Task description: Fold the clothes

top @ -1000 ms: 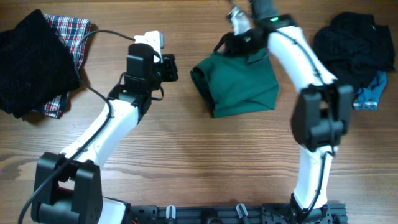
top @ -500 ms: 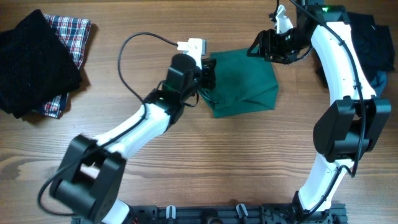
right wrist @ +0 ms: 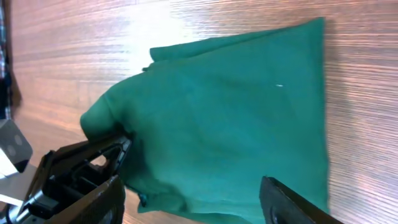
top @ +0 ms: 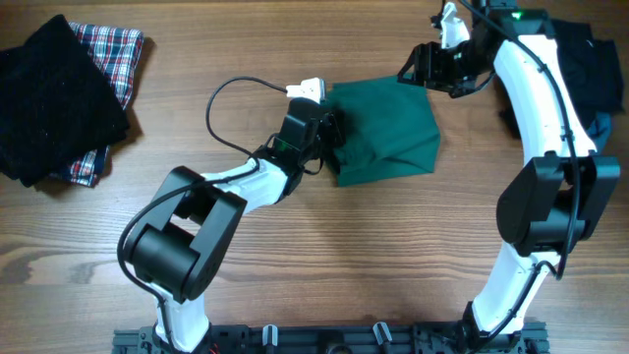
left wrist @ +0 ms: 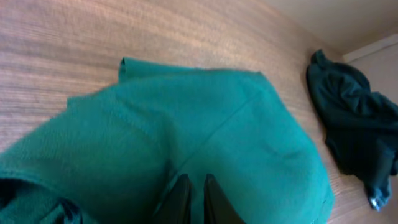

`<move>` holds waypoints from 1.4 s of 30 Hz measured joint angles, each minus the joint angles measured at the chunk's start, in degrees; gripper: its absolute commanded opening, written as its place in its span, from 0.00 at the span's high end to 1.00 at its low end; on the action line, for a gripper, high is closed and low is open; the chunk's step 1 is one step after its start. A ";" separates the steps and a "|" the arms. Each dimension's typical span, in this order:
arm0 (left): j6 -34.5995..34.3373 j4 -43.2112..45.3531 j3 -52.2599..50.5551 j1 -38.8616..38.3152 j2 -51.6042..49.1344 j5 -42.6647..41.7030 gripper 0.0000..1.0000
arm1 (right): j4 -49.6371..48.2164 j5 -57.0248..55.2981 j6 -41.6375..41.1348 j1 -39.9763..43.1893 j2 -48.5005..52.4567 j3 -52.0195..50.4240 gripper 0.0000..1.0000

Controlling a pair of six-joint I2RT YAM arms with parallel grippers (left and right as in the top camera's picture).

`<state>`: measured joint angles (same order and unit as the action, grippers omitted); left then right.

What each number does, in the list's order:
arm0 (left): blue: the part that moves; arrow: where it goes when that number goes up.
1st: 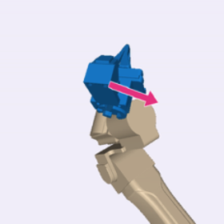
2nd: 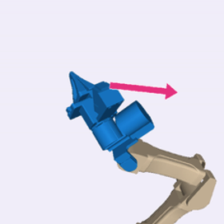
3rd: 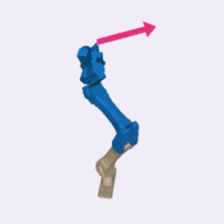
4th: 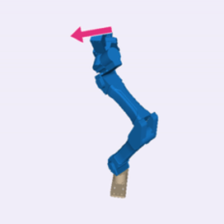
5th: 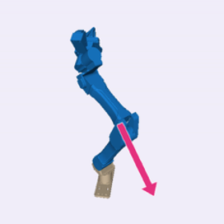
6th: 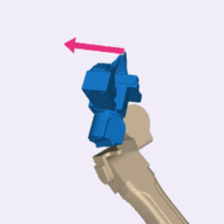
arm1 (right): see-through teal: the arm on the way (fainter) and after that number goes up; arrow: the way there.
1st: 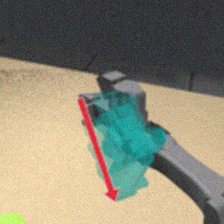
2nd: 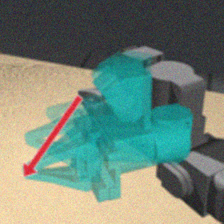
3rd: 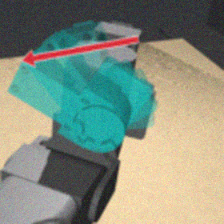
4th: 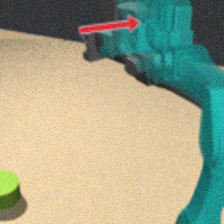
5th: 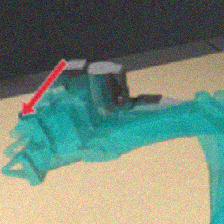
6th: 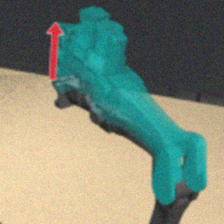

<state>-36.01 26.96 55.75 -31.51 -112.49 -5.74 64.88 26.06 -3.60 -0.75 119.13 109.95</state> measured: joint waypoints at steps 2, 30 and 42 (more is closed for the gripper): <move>-0.17 -1.09 0.00 0.00 -0.04 -0.17 0.91 | -0.17 -1.29 0.04 1.57 0.00 -0.81 0.23; -1.49 -17.62 0.63 2.64 -0.04 -0.90 0.96 | -31.89 15.21 0.22 2.64 3.21 -29.88 0.21; -1.88 -19.19 0.79 17.42 -0.04 -6.62 0.96 | -33.70 18.34 0.20 -0.87 6.47 -29.79 0.96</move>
<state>-37.89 7.77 56.53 -14.09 -112.53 -12.36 31.18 44.40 -3.40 -1.63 125.60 80.16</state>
